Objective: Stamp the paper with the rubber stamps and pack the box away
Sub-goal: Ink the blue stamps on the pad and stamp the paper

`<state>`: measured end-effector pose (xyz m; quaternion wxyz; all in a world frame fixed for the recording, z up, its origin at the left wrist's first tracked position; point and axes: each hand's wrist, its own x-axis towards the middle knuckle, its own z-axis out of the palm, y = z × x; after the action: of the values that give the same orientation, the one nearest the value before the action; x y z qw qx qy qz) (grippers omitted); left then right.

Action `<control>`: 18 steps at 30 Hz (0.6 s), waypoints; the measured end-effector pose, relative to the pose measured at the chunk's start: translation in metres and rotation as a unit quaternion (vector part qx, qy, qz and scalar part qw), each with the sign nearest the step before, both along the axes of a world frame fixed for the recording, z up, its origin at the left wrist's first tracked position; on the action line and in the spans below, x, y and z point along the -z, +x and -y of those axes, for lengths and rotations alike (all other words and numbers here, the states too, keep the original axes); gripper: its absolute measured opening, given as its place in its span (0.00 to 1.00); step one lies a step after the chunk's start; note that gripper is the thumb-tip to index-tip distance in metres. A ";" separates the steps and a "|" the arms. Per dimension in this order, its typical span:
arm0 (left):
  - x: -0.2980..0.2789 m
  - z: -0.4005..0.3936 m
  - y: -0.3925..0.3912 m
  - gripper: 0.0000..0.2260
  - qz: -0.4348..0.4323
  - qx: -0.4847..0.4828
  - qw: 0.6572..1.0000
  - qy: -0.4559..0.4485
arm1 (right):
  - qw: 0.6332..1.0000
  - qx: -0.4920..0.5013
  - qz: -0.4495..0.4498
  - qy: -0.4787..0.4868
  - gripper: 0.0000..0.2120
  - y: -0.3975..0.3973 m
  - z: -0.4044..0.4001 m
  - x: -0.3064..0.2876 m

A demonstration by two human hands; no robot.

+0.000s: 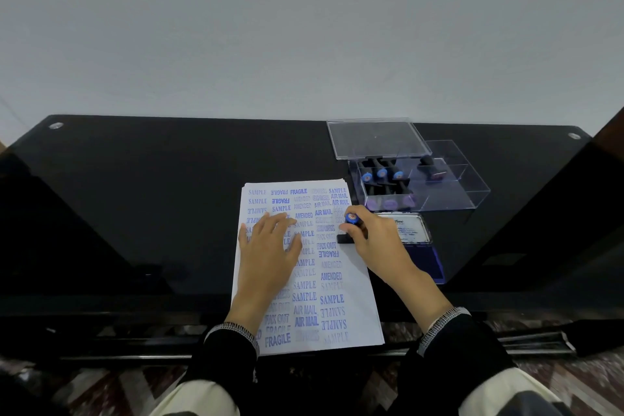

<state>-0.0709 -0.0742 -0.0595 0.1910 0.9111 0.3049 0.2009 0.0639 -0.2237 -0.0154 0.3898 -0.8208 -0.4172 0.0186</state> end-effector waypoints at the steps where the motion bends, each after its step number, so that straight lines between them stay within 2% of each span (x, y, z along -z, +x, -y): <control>1: 0.000 0.000 0.000 0.15 0.001 0.001 1.000 -0.001 | 1.000 0.000 0.000 0.005 0.05 -0.001 0.000 0.001; 14: -0.003 0.002 -0.001 0.15 0.001 0.000 1.000 0.002 | 0.996 0.034 0.009 0.081 0.07 -0.024 0.010 0.012; 18: -0.003 0.002 -0.001 0.15 0.000 0.000 1.000 0.002 | 0.998 0.030 -0.007 0.062 0.04 -0.017 0.005 0.005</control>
<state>-0.0721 -0.0760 -0.0570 0.1893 0.9116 0.3042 0.2015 0.0466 -0.2289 -0.0209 0.4434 -0.8070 -0.3899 -0.0131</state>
